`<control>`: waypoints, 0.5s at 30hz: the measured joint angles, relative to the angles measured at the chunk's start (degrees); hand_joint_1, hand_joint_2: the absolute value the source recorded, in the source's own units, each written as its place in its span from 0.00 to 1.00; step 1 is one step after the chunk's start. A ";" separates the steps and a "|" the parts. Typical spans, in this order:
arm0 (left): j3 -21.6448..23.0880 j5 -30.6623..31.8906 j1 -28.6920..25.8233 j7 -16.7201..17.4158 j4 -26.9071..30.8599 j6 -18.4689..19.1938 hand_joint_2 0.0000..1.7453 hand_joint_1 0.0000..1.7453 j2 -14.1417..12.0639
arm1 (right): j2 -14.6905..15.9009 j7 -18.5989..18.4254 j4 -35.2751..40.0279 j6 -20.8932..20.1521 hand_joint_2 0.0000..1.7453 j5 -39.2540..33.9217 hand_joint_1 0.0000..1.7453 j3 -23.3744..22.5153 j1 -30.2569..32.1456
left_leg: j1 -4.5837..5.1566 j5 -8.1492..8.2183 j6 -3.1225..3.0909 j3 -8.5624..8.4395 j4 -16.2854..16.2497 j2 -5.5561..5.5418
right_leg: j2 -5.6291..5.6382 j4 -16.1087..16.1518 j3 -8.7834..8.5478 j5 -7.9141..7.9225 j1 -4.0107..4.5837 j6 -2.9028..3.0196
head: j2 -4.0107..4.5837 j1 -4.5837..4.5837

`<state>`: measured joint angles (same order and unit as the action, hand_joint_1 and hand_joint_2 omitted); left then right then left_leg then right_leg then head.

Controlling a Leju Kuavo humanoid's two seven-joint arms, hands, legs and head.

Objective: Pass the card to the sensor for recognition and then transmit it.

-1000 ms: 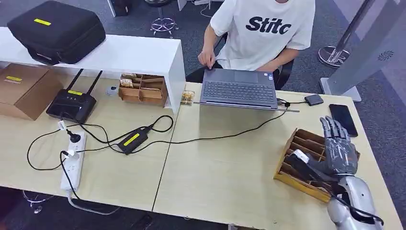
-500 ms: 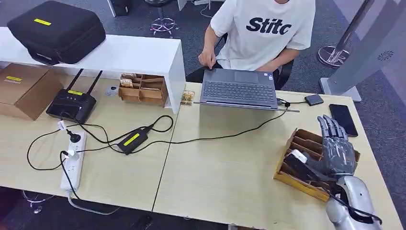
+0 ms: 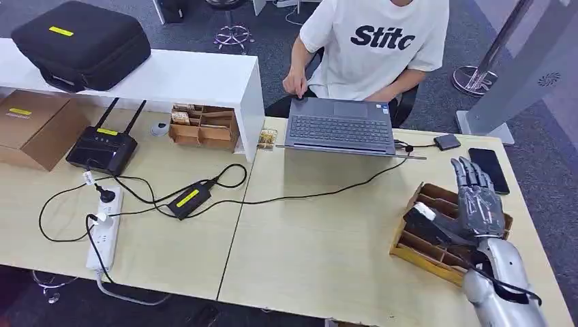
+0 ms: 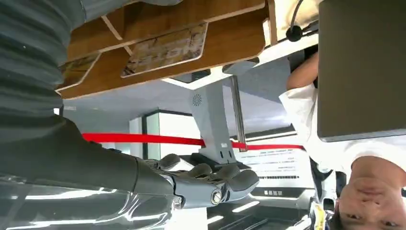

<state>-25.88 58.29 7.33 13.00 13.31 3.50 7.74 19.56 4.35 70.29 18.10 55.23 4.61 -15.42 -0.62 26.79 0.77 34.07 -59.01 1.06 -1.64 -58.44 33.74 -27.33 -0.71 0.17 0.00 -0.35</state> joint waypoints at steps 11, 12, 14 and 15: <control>0.04 0.04 0.02 0.02 0.00 0.00 1.00 0.00 0.11 | -0.02 0.00 -2.25 0.07 1.00 -0.02 0.00 0.72 -0.97 | 0.00 0.01 0.00 0.01 0.00 0.00 | 0.00 0.00 0.00 -0.01 0.00 0.00 | 0.00 0.00; 0.04 0.07 0.03 0.11 0.00 0.00 1.00 0.00 0.11 | -0.02 0.00 -2.43 0.07 1.00 -0.04 0.00 0.79 -1.10 | 0.00 0.01 0.00 0.01 0.00 0.00 | 0.00 0.00 0.01 -0.01 0.00 0.00 | 0.00 0.00; 0.11 0.13 0.05 0.18 0.00 0.02 1.00 0.00 0.11 | -0.02 -0.17 -2.80 0.07 1.00 -0.20 0.00 0.90 -1.47 | 0.00 0.00 0.00 0.00 0.00 0.01 | 0.01 0.00 0.00 -0.01 0.00 0.00 | 0.00 0.00; 0.13 0.20 0.05 0.17 0.00 0.04 1.00 0.00 0.11 | -0.02 -0.17 -2.97 0.07 1.00 -0.22 0.00 0.90 -1.63 | 0.00 0.00 0.00 0.00 0.00 0.01 | 0.00 0.00 0.00 0.00 0.00 0.00 | 0.00 0.00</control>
<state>-25.75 58.49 7.38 13.18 13.31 3.54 7.85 19.54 4.17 67.32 18.16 55.02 5.51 -17.04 -0.62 26.80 0.77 34.07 -59.00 1.06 -1.64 -58.44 33.74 -27.33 -0.71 0.17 0.00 -0.35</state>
